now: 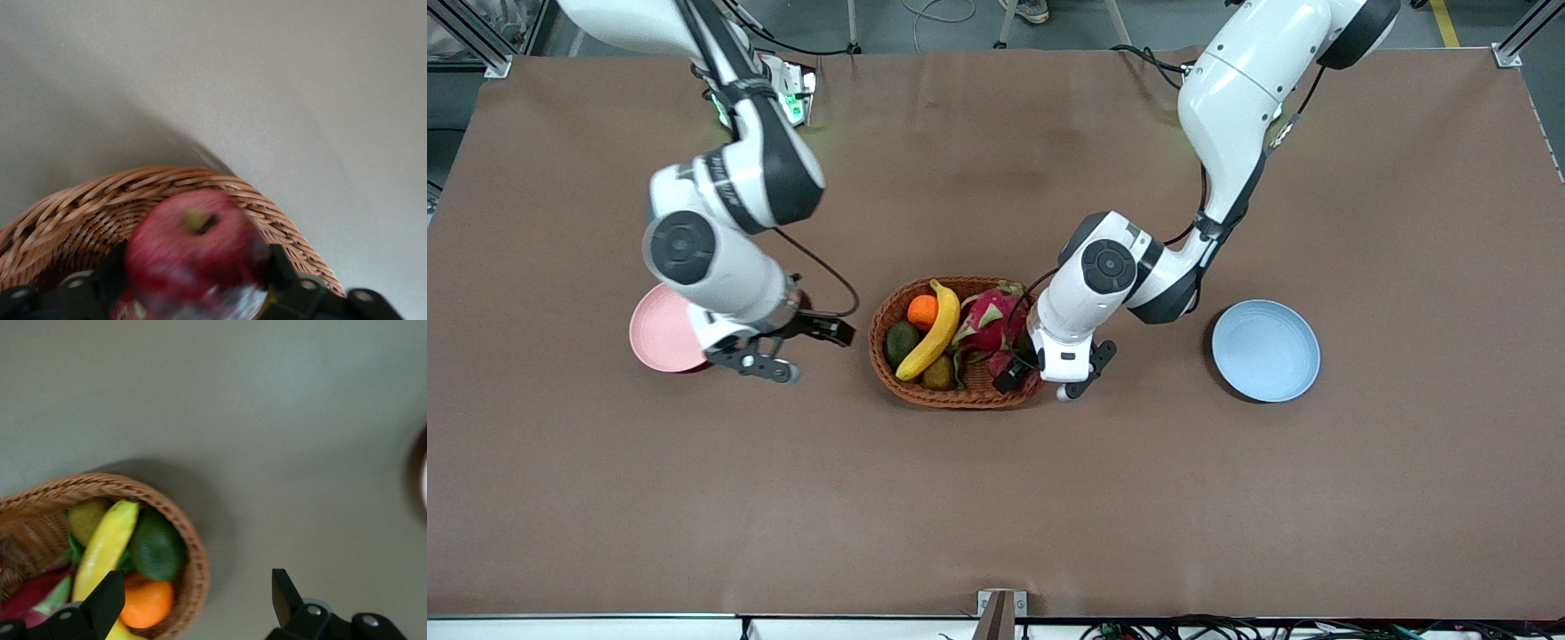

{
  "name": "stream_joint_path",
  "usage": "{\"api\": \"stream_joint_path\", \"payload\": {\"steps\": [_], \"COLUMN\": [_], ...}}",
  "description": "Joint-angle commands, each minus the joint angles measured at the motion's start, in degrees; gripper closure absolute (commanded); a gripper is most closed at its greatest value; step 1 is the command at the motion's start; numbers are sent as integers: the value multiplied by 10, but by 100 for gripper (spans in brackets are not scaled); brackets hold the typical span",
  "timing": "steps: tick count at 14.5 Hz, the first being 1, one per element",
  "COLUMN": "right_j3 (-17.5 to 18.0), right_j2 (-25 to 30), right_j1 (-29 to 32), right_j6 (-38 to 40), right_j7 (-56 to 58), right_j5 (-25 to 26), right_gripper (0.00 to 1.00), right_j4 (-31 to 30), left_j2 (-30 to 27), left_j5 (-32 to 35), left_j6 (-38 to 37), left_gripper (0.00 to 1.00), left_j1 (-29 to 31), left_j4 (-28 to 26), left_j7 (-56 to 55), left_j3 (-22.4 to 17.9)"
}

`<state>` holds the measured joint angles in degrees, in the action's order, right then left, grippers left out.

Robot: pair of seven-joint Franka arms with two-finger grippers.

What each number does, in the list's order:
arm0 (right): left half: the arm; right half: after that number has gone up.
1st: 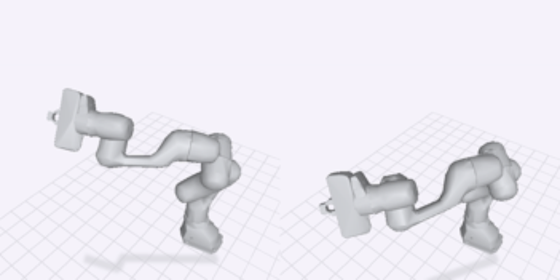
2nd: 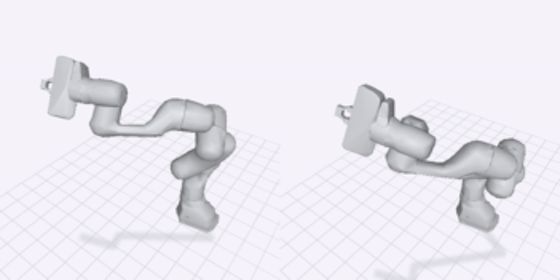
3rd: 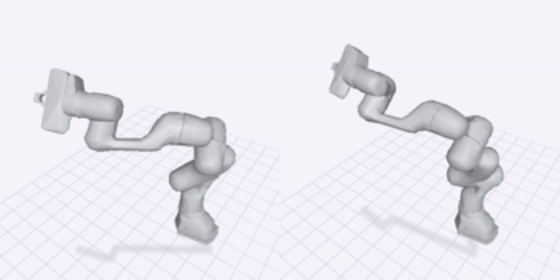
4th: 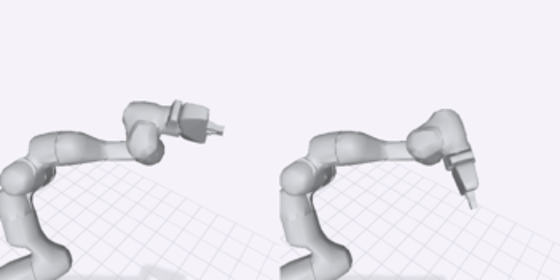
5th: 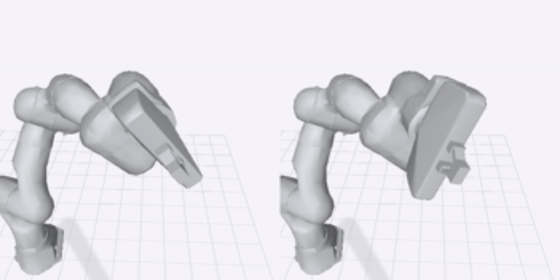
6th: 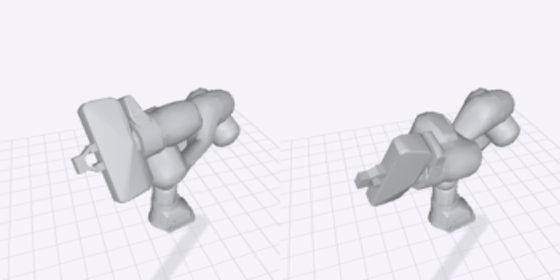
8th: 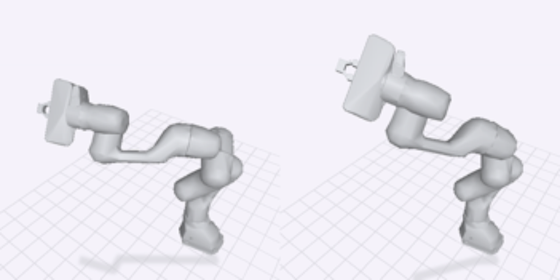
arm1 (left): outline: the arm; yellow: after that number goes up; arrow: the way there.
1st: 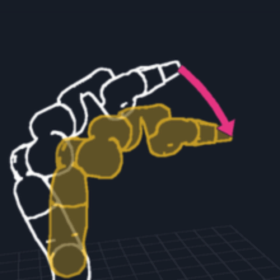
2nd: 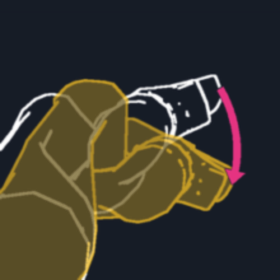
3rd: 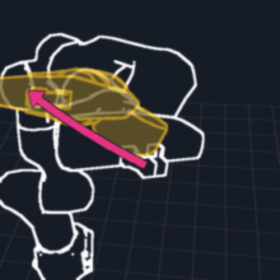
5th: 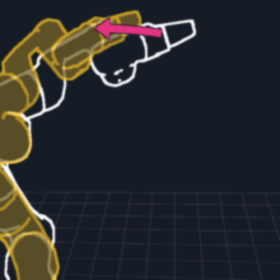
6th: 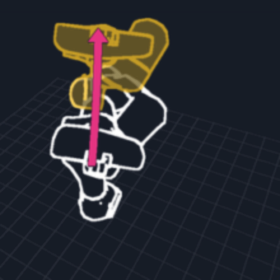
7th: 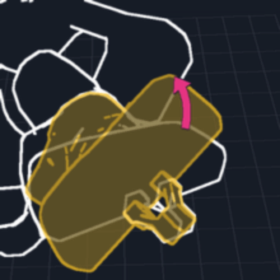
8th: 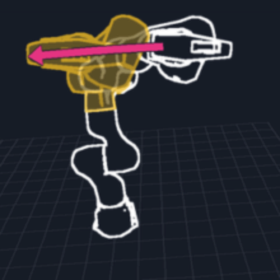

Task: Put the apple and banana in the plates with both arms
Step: 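Grasp the red apple with the left gripper while the right gripper reaches the banana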

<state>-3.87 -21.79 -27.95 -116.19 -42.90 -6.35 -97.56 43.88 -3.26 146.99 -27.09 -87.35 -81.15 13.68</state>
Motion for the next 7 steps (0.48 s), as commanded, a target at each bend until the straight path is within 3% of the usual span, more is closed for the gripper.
{"api": "stream_joint_path", "payload": {"steps": [1, 3, 4, 6, 7], "right_j3": [-5, -5, -5, -5, -5], "right_j2": [-58, -93, -104, -120, -128], "right_j1": [-39, -60, -68, -73, -73], "right_j6": [-7, -19, -33, -63, -73], "right_j7": [-107, -153, -163, -170, -170], "right_j5": [-7, -7, -14, -58, -79], "right_gripper": [4, 5, 9, 21, 23], "right_j4": [51, 75, 77, 77, 78], "left_j2": [7, -5, -18, -52, -74], "left_j5": [2, 7, 22, 60, 78], "left_j6": [4, -2, -11, -62, -86], "left_gripper": [47, 77, 85, 86, 86], "left_j1": [-6, -6, -3, 7, 19], "left_j4": [11, 11, 10, 10, 9], "left_j7": [-2, -1, -1, -1, 7], "left_j3": [-5, -8, -9, -8, -9]}}
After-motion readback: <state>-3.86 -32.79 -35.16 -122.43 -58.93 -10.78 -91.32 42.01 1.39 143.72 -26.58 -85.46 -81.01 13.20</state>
